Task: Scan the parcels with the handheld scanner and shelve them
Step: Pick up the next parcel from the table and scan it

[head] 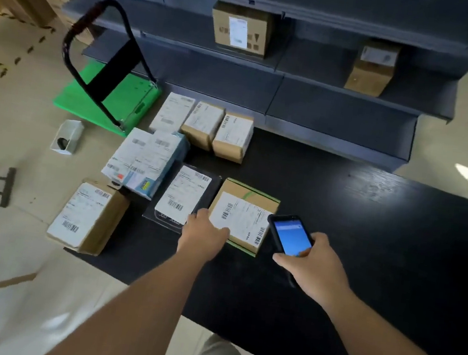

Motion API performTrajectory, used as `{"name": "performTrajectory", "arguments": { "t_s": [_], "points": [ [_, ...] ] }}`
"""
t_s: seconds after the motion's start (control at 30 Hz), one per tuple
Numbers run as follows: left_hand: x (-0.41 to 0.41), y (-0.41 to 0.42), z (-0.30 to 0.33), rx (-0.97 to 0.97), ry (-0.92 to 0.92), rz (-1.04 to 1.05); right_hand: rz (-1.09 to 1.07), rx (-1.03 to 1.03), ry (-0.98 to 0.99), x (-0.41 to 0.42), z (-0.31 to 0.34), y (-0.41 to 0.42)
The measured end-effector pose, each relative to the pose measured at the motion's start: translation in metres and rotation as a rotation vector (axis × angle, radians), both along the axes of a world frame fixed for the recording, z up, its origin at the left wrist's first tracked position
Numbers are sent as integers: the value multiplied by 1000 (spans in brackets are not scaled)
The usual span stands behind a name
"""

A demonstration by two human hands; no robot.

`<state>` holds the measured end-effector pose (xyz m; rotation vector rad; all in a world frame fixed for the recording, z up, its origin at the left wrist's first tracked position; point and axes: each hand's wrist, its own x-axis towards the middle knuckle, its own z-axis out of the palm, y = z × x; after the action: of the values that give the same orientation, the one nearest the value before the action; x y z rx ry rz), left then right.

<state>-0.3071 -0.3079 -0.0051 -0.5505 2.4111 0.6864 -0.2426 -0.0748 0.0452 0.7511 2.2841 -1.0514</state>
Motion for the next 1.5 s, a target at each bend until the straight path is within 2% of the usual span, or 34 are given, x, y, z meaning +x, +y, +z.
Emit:
{"name": "performTrajectory", "arguments": {
  "t_s": [0.5, 0.73, 0.9, 1.07, 1.27, 1.5],
  "points": [
    [-29, 13, -45, -182, -72, -191, -285, 13, -92, 7, -26, -19],
    [-24, 22, -50, -143, -58, -262, -378, 3, -73, 14, -24, -18],
    [-18, 23, -57, 62, -82, -112, -413, 20, -78, 25, -23, -13],
    [-9, 19, -64, 123, -160, 97, -450, 25, -89, 38, -23, -12],
    [-4, 19, -59, 205, -114, 169, -478, 40, -65, 52, -18, -17],
    [-5, 19, -33, 286, -26, 158, -485, 47, -34, 62, 0, -23]
  ]
}}
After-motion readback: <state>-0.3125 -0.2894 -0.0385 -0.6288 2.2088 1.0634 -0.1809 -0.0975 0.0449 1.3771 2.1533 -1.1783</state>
